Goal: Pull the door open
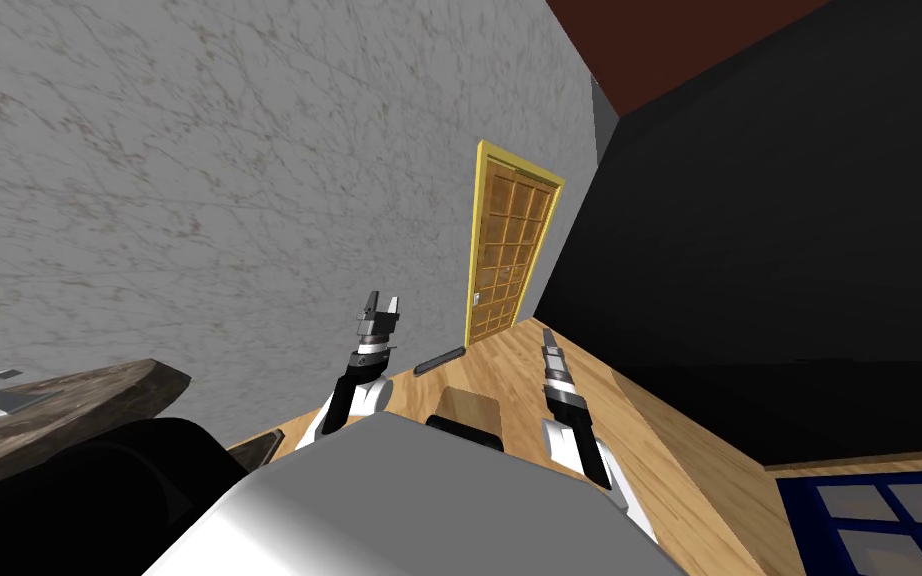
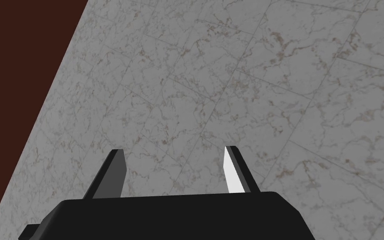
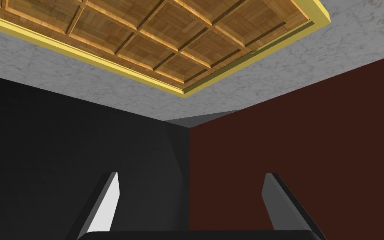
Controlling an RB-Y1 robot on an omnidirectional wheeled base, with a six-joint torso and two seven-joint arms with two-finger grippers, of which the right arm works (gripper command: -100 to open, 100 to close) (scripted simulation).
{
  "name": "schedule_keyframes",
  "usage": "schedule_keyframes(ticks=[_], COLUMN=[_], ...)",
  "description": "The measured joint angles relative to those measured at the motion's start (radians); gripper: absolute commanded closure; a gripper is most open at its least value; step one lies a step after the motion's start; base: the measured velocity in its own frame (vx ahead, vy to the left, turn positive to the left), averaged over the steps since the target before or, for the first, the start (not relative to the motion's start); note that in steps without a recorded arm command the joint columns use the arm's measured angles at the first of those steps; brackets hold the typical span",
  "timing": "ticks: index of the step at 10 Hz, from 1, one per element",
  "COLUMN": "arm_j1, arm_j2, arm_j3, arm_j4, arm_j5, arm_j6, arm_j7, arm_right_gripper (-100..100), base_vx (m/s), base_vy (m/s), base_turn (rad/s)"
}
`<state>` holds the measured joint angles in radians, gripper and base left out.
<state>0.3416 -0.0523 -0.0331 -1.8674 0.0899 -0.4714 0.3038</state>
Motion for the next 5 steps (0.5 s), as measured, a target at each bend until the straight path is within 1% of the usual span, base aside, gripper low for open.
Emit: schedule_keyframes(ticks=[2,3,4,5], arm_j1=[-0.012,-0.026,-0.033,-0.034], arm_j2=[-0.009,-0.011,-0.014,-0.016], arm_j3=[0.004,0.005,0.007,0.011], arm_j4=[0.036,0.063,0.084,0.102], arm_j5=[0.010,0.016,0.022,0.028], arm_j6=[-0.010,-0.016,-0.022,-0.031], arm_j7=[0.033,0.052,0.070,0.089], arm_right_gripper=[-100,-100,-100,-100], base_vx=[0.092,0.100,0.081,0.073], base_vy=[-0.043,-0.041,-0.053,-0.043], base_turn=[0.043,0.047,0.042,0.045])
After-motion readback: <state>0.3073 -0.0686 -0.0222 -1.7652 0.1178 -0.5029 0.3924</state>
